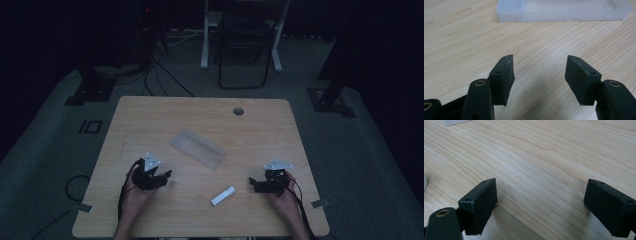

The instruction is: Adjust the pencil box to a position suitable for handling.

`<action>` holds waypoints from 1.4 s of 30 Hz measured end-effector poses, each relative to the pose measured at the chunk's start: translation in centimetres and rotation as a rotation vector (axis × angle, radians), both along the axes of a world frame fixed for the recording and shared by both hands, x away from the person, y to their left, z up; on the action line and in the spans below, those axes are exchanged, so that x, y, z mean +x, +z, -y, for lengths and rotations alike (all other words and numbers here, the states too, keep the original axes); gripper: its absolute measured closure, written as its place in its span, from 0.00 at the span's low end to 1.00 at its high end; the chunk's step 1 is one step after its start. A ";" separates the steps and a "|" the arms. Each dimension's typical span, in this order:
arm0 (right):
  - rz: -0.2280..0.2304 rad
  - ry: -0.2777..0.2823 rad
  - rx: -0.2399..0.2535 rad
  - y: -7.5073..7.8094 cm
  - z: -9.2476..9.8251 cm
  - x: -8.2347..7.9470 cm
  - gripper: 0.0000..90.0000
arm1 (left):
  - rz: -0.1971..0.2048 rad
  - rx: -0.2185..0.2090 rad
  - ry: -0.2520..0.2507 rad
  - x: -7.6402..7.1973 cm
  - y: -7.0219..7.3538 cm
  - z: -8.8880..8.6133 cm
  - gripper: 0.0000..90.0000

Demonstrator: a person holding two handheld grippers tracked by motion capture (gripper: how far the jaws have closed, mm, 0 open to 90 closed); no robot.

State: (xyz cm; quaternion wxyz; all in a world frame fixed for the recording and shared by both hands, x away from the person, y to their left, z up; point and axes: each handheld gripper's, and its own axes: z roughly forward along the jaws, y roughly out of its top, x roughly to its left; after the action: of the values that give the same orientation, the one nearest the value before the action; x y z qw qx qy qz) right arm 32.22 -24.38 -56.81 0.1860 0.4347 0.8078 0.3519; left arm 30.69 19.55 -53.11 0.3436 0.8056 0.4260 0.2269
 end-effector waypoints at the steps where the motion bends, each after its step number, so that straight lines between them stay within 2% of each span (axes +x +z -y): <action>1: 0.000 0.000 0.000 0.0 0.0 0.0 0.13 | 0.000 0.000 0.000 0.0 0.0 0.0 0.45; 6: 0.000 0.000 0.000 0.0 0.0 0.0 0.13 | 0.030 -0.002 -0.012 0.4 1.0 0.3 0.44; 16: -0.001 0.000 0.000 0.0 0.0 0.0 0.13 | 0.064 -0.008 -0.027 1.3 2.6 0.9 0.44; 42: -0.001 -0.001 0.001 0.0 0.0 0.0 0.13 | 0.116 -0.009 -0.059 3.3 4.9 2.0 0.42</action>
State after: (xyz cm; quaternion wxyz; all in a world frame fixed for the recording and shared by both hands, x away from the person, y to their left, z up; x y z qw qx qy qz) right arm 32.21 -24.37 -56.80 0.1857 0.4351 0.8076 0.3520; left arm 33.98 17.55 -48.21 0.3781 0.8017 0.3823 0.2610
